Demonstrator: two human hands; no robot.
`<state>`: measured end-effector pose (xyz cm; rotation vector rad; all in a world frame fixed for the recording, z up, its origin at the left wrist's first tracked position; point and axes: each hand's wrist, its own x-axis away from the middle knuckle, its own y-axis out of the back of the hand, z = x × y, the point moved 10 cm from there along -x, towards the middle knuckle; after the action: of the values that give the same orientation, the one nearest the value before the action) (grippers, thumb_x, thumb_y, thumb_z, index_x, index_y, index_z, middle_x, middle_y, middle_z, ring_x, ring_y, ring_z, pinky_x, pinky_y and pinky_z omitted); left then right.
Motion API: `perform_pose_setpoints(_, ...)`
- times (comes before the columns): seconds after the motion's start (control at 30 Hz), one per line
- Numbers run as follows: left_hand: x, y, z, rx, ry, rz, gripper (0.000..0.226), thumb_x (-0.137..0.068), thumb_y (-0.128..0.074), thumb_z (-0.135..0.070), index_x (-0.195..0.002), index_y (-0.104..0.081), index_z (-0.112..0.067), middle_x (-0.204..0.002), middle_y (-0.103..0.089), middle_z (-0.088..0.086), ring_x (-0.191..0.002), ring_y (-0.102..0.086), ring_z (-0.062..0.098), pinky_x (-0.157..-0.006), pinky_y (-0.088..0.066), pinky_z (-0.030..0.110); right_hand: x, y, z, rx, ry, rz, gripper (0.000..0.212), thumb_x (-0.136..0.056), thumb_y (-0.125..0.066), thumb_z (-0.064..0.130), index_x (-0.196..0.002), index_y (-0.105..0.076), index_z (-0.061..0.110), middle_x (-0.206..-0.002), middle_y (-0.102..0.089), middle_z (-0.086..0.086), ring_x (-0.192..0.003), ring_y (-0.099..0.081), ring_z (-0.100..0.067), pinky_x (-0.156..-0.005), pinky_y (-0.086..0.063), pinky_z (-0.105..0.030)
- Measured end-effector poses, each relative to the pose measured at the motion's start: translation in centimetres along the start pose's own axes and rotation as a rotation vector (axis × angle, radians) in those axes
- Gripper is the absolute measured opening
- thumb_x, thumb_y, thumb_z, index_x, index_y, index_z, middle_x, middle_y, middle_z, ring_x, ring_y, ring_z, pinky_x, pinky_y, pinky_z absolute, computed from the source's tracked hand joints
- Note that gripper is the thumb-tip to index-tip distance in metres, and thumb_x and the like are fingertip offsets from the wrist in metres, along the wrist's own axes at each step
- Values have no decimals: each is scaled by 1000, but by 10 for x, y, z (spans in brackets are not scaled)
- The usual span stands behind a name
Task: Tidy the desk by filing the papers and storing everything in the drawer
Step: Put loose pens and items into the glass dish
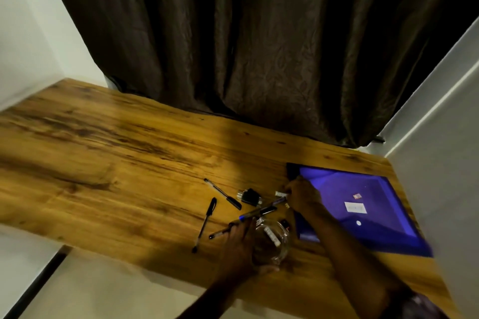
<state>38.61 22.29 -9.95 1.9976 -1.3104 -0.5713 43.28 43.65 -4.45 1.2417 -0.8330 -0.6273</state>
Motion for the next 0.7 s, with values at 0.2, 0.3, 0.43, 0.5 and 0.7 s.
perform_pose_setpoints(0.2,-1,-3,4,4,32,16,134,-44,-38,-101,-155,-9,-31,-159,-21,-4,-144,-23,20,-117,-25,49,1,2,-3,-105,-31,-19,22,-88,-65,18,-108,-72,23,-127,-60,-4,-117,-58,-23,-95,-48,-36)
perform_pose_setpoints(0.3,0,-3,2,-46,18,14,132,-48,-36,-100,-155,-9,-29,-160,-19,-3,-146,-20,21,-119,-20,45,4,2,-11,-284,-64,-42,9,-82,-71,26,-90,-75,27,-113,-70,0,-101,-65,-17,-86,-54,-32)
perform_pose_setpoints(0.43,3,0,1,-52,19,-38,132,-47,-32,-100,-155,-7,-30,-159,-21,-5,-144,-23,18,-117,-25,44,15,15,-19,-499,-92,-133,10,-78,-75,27,-89,-75,26,-100,-74,2,-86,-67,-10,-77,-54,-27)
perform_pose_setpoints(0.5,3,-2,1,-60,35,-2,133,-47,-33,-100,-156,-4,-29,-161,-16,-3,-146,-18,20,-120,-20,45,28,20,-15,-547,-80,-136,12,-78,-76,26,-90,-76,24,-96,-73,5,-86,-66,-7,-78,-53,-22)
perform_pose_setpoints(0.7,4,2,-3,-95,15,-15,120,-59,-52,-86,-156,-12,-28,-158,-21,-4,-143,-22,21,-116,-23,44,82,-16,-4,-590,-83,60,12,-69,-80,30,-77,-72,36,-91,-73,11,-80,-67,0,-73,-56,-20)
